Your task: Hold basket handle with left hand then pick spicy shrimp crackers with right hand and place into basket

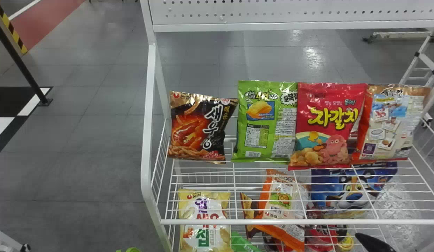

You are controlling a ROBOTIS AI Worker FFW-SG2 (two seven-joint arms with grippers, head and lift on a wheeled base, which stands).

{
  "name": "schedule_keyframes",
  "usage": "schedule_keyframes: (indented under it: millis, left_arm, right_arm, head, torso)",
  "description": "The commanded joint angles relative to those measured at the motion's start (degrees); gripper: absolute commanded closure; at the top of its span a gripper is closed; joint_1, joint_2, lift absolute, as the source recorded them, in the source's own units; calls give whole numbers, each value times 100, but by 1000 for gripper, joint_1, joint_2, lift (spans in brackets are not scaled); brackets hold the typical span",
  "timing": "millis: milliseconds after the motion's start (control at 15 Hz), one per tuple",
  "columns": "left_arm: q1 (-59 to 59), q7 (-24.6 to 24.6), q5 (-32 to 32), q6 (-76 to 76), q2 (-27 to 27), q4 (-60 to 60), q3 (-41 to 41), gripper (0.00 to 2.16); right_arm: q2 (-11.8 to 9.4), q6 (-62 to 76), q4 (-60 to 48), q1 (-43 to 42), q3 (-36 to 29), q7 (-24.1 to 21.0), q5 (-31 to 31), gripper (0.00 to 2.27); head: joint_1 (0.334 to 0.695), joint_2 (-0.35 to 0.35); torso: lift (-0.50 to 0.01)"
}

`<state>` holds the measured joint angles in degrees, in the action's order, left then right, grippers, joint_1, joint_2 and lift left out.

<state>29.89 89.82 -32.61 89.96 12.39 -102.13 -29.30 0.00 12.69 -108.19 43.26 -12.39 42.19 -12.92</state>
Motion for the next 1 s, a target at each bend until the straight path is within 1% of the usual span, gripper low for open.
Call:
schedule_keyframes:
  millis: [0, 267, 533, 667, 733, 933]
  left_arm:
    - [-1, 74, 0, 7, 0, 0, 3, 2148]
    - [8, 74, 17, 7, 0, 0, 12, 2148]
    - [8, 74, 26, 7, 0, 9, 12, 2148]
    - [8, 74, 35, 7, 0, 9, 12, 2148]
    - [8, 74, 35, 7, 0, 9, 12, 2148]
    - [8, 74, 35, 7, 0, 0, 12, 2148]
  right_arm:
    - [5, 0, -18, 7, 35, 0, 0, 134]
    - [5, 0, -185, -98, 342, -141, 79, 137]
    - [5, -510, -387, -406, 782, -562, 272, 137]
    - [5, -668, -387, -582, 1160, -984, 343, 137]
    - [5, -791, -387, -705, 1371, -1195, 404, 137]
    - [5, -1107, -387, -1091, 1863, -1608, 615, 137]
  head:
    - [695, 37]
    - [695, 55]
    - [695, 112]
    - [695, 141]
    - [695, 172]
    - [695, 232]
  torso:
    - [-10]
    - [-10]
    - [-10]
    - [-10]
    - [-10]
    - [-10]
